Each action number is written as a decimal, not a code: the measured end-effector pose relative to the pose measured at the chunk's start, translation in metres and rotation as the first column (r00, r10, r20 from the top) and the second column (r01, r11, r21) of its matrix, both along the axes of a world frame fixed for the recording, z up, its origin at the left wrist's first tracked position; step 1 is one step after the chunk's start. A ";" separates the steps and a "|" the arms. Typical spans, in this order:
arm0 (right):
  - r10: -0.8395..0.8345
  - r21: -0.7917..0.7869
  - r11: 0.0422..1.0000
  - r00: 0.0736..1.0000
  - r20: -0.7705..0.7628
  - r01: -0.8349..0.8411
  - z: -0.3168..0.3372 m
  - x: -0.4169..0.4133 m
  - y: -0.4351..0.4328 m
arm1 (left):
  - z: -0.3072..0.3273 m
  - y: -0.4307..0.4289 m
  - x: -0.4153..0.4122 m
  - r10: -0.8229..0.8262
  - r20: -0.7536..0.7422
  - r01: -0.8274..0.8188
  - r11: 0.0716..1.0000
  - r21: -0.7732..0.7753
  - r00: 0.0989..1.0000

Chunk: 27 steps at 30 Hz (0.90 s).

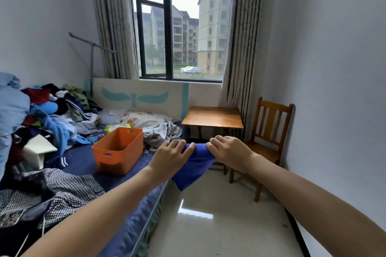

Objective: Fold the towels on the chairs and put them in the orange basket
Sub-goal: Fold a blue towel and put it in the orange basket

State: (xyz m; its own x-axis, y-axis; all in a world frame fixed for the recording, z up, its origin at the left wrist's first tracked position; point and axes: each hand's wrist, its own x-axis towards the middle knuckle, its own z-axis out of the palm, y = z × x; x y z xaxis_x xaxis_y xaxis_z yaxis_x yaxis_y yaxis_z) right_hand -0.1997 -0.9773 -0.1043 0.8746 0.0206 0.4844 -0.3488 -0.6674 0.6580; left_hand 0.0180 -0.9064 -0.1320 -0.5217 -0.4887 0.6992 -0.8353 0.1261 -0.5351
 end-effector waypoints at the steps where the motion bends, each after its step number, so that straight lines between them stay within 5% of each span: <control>1: 0.014 0.001 1.000 1.000 0.002 -0.014 0.000 0.004 -0.019 | 0.000 -0.016 0.002 0.027 -0.005 -0.027 1.000 0.006 1.000; 15: 0.255 0.097 0.960 0.963 0.090 -0.263 -0.067 0.102 -0.243 | -0.058 -0.184 0.064 0.344 -0.117 -0.300 0.911 0.284 0.932; 27: 0.305 0.317 0.902 0.952 0.009 -0.292 -0.118 0.208 -0.424 | -0.138 -0.338 0.163 0.333 -0.438 -0.172 0.914 0.366 0.835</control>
State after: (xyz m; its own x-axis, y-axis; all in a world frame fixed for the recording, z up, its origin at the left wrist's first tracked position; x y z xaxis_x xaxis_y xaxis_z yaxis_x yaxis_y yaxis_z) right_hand 0.0085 -1.4010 -0.2223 0.8697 0.1381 0.4739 -0.0787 -0.9090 0.4093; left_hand 0.1812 -1.2447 -0.2697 0.0138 -0.7817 0.6235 -0.9988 -0.0395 -0.0273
